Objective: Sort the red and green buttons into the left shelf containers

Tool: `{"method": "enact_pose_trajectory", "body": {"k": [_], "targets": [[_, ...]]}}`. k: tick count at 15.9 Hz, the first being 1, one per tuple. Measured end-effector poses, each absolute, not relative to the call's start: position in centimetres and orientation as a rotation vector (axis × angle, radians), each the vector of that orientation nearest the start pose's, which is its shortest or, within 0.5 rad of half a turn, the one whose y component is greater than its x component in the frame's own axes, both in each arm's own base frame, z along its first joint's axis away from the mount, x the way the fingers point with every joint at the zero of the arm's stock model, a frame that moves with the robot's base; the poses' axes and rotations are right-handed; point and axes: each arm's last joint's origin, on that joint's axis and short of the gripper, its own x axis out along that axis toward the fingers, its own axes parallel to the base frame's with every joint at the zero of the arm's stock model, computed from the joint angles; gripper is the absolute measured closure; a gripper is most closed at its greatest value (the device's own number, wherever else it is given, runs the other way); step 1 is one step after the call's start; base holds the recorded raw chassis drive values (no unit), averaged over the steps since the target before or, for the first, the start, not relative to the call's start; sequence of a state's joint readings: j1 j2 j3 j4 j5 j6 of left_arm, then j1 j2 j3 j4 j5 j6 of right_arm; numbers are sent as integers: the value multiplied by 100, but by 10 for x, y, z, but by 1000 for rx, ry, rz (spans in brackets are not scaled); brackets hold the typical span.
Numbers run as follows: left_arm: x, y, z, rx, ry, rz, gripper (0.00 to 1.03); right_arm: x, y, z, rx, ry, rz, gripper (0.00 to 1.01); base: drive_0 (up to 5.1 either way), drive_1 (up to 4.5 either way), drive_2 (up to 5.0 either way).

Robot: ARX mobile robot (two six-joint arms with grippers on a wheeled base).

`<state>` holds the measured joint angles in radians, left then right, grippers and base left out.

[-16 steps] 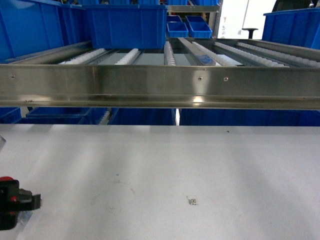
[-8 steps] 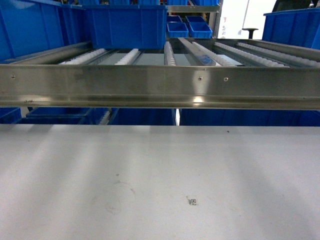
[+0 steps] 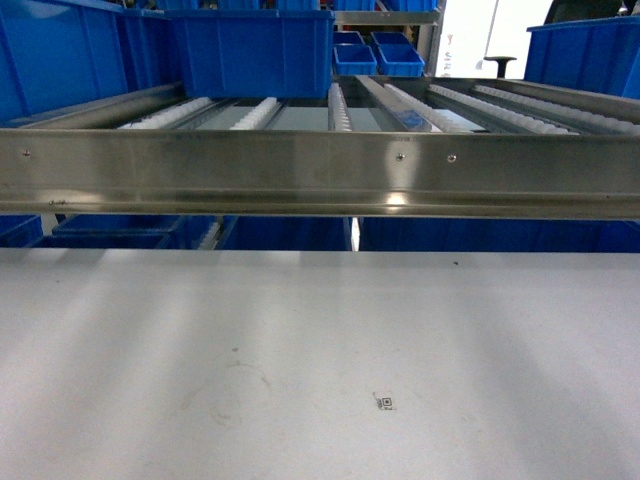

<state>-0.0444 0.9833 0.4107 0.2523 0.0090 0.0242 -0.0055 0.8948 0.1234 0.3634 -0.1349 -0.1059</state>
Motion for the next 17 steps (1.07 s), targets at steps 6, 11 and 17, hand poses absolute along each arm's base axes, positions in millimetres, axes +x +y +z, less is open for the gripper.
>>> {"method": "enact_pose_trajectory", "body": {"k": [6,11,17], "targets": [[225,-15,216,114,137,-113,77,161,3,143,-76,400,149,74,0,0,0],[225,-15,216,115,138,-113,77,161,3,143,-76,400,149,74,0,0,0],[225,-15,217,115,136,-114,77,161,3,143,-76,401,146,74,-472,265,265]]}}
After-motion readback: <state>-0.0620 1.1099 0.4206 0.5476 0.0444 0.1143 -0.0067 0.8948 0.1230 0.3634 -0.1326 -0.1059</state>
